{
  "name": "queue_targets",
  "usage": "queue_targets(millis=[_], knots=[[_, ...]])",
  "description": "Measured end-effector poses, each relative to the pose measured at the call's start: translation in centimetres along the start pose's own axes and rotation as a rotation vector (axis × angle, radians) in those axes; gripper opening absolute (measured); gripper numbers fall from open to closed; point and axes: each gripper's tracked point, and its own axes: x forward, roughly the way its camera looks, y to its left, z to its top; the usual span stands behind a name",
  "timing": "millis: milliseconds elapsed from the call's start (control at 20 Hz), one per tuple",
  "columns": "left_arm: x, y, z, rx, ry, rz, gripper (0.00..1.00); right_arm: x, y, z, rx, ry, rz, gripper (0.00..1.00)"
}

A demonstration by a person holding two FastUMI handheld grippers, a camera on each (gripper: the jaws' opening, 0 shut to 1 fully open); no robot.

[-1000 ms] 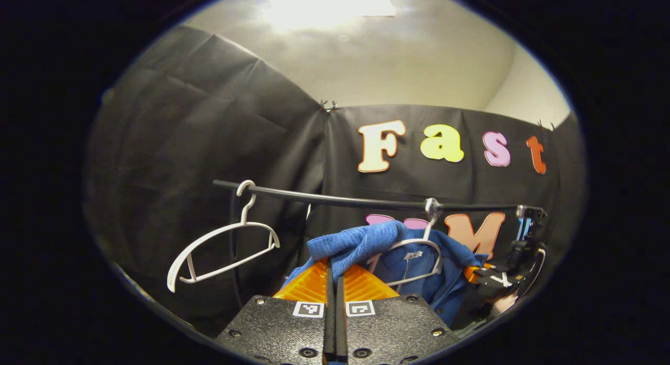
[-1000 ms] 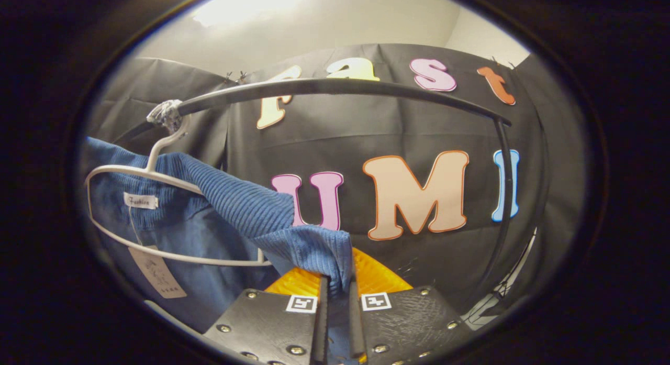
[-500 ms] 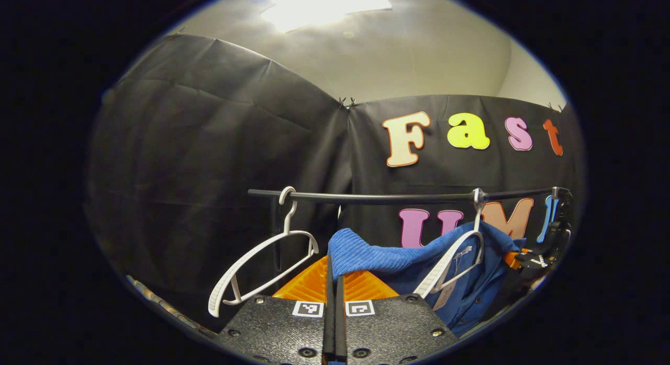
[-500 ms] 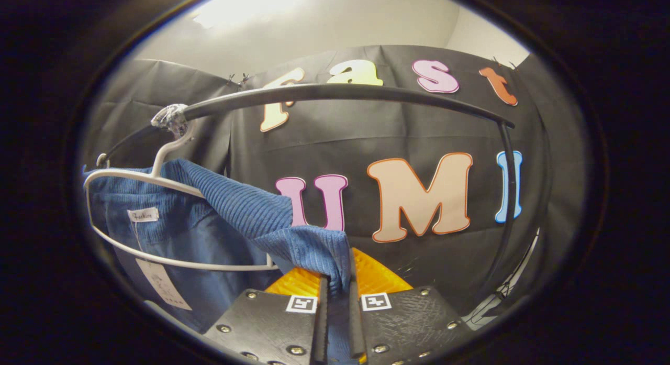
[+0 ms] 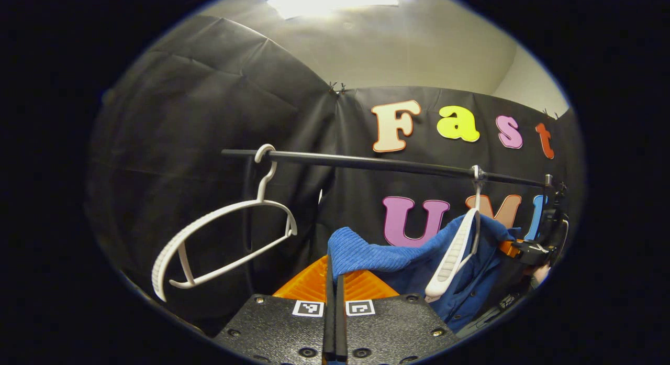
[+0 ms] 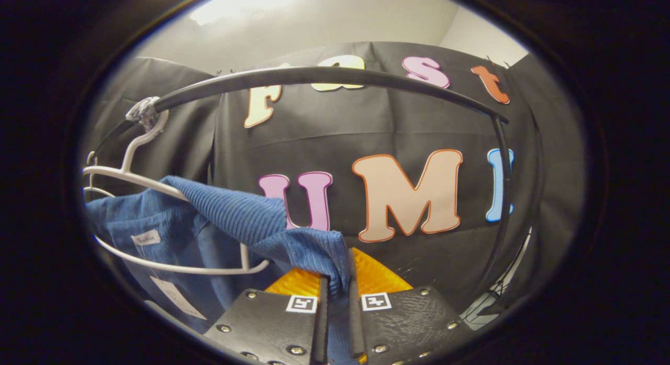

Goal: Grasp the clothes on the hanger with both hands and then place them into the laundry hamper below.

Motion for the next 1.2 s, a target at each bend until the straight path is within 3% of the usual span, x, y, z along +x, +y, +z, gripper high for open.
queue_targets(millis=[350, 850, 1200], knots=[[1.4, -1.0, -2.5, -0.051, 0.016, -0.060, 0.01, 3.2, -1.9, 0.0, 0.011, 0.002, -0.057, 0.16], [2.5, -1.5, -5.6, -0.094, 0.068, -0.050, 0.01, 5.4, -1.8, -3.8, -0.006, 0.082, -0.057, 0.17], [2.4, -1.7, -7.4, -0.104, 0.107, -0.034, 0.01, 6.2, -2.1, -8.3, 0.059, 0.186, -0.061, 0.17]])
